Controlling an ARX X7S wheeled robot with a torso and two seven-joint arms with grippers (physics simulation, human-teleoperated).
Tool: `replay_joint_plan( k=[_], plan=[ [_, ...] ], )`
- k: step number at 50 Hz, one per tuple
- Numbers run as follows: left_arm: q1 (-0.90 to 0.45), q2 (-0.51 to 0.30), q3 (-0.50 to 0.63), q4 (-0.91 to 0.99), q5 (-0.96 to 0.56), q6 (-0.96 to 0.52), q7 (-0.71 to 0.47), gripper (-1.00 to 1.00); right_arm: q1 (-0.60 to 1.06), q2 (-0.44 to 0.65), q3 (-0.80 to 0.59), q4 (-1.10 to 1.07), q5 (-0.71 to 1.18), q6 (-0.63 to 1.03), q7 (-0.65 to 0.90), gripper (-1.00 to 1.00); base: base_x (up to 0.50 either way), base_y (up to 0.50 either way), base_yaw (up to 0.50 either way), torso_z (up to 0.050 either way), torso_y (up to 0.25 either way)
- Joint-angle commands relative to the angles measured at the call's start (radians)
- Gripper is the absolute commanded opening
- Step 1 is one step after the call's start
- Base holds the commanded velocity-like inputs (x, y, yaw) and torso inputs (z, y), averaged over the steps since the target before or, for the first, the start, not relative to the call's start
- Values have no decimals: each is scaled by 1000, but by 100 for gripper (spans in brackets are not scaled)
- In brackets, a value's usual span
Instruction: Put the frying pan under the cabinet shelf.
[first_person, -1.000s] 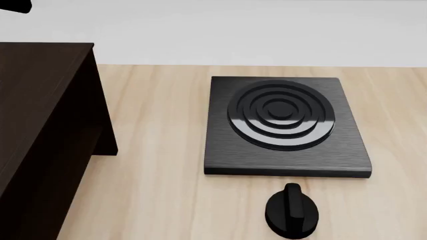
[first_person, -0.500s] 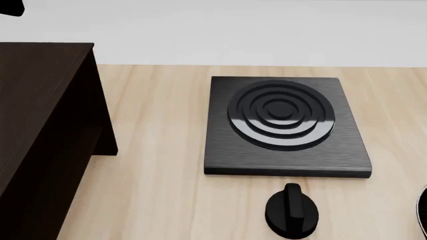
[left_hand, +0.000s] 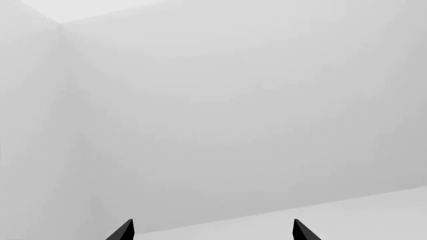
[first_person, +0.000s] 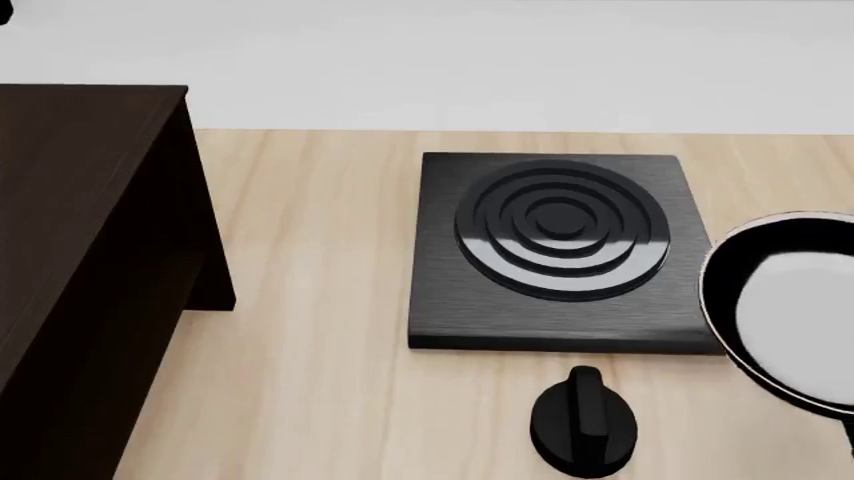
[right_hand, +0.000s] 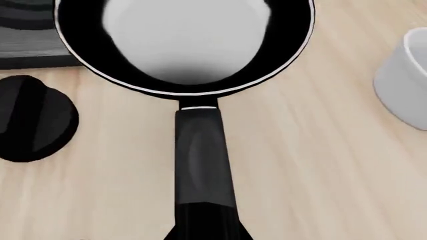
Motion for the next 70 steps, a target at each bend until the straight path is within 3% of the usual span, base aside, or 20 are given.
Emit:
replay_joint_plan(
  k=[1,6,16,44,54,70],
  plan=[
    [-13,-8,-13,5,-13,-12,-4,100,255,92,-173,2,286,65,231,-100,0,0,3,0,0],
    [-9,-7,-12,7,-18,-11,-8,100,443,97,-366,26,369,66,305,-100,0,0,0,0,2],
    [-1,-15,-23,12,-29,-10,-12,100,658,66,-611,50,454,68,372,-100,0,0,0,0,1],
    [5,-37,-53,26,-65,-21,-29,100,962,-77,-1101,41,695,18,631,-100,0,0,0,0,1],
    [3,-45,-64,24,-79,-24,-37,100,1009,-131,-1216,62,725,16,646,-100,0,0,0,2,2],
    [5,-57,-73,31,-106,-27,-55,100,973,-213,-1263,51,666,7,585,-100,0,0,0,0,2]
  ],
)
